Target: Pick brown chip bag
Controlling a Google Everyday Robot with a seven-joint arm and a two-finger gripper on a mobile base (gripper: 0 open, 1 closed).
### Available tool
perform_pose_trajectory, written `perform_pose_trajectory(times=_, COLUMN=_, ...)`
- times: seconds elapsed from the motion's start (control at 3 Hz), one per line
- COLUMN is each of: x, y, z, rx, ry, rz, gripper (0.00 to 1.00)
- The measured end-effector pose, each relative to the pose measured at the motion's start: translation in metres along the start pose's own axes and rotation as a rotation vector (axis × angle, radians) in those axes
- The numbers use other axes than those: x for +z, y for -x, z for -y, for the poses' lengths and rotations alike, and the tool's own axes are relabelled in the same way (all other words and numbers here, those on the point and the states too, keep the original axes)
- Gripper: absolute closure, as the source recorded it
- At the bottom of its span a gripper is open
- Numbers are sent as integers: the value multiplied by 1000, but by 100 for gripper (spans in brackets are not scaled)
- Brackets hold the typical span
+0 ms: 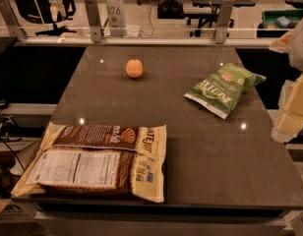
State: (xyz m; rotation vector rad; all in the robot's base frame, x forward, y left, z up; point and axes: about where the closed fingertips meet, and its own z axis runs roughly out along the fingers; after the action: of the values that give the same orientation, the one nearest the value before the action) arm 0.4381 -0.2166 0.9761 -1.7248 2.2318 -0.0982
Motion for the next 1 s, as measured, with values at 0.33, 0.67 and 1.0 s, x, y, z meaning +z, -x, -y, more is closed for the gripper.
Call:
perform_pose_trajectory(times=0.33, x=0, y=9, z=-1, rx=-12, ry=-8, rz=8, gripper=0)
perform_pose_trajectory(times=0.67, x=10, y=39, z=-7, rx=-48, ry=1, rz=42, gripper=0)
perform_pose_trajectory(times=1.0, x=26, y=76, z=-24, rx=-69, ry=26, rz=85, gripper=0)
